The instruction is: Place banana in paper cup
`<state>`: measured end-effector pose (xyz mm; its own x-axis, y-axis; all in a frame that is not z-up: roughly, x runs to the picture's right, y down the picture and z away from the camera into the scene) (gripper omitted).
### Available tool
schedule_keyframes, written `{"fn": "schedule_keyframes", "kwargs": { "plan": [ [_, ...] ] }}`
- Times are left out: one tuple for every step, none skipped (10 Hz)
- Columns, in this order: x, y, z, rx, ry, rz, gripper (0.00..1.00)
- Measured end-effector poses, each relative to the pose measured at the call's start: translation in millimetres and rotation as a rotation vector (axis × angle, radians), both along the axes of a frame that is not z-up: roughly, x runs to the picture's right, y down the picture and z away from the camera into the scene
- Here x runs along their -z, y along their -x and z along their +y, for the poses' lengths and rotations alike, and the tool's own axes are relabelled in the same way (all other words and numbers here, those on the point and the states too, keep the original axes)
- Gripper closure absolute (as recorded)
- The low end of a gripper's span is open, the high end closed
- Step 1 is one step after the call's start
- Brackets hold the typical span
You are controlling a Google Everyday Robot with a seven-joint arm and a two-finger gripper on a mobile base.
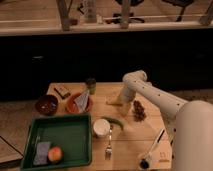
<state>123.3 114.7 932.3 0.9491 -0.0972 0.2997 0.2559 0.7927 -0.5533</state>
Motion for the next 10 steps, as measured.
{"fn": "schedule_keyframes", "kwargs": {
  "plan": [
    [-0.8, 0, 1, 0.002, 0.003, -0.001, 0.58],
    [-1.8, 0, 2, 0.003, 0.008, -0.002, 0.78],
    [-1.9, 1, 2, 0.003, 0.008, -0.002, 0.88],
    [-2.2, 2, 1, 0.003, 0.008, 0.0, 0.98],
    [-1.7, 3, 0, 0.001, 0.006, 0.003, 1.0],
    [-1.1, 2, -1, -0.001, 0.003, 0.007, 1.0],
    [0.1, -1, -3, -0.006, -0.002, 0.014, 1.0],
    [0.9, -3, -5, -0.012, -0.008, 0.022, 1.0],
    [1.2, -5, -7, -0.016, -0.012, 0.026, 1.0],
    [1.6, -8, -9, -0.02, -0.018, 0.033, 1.0]
  ]
}}
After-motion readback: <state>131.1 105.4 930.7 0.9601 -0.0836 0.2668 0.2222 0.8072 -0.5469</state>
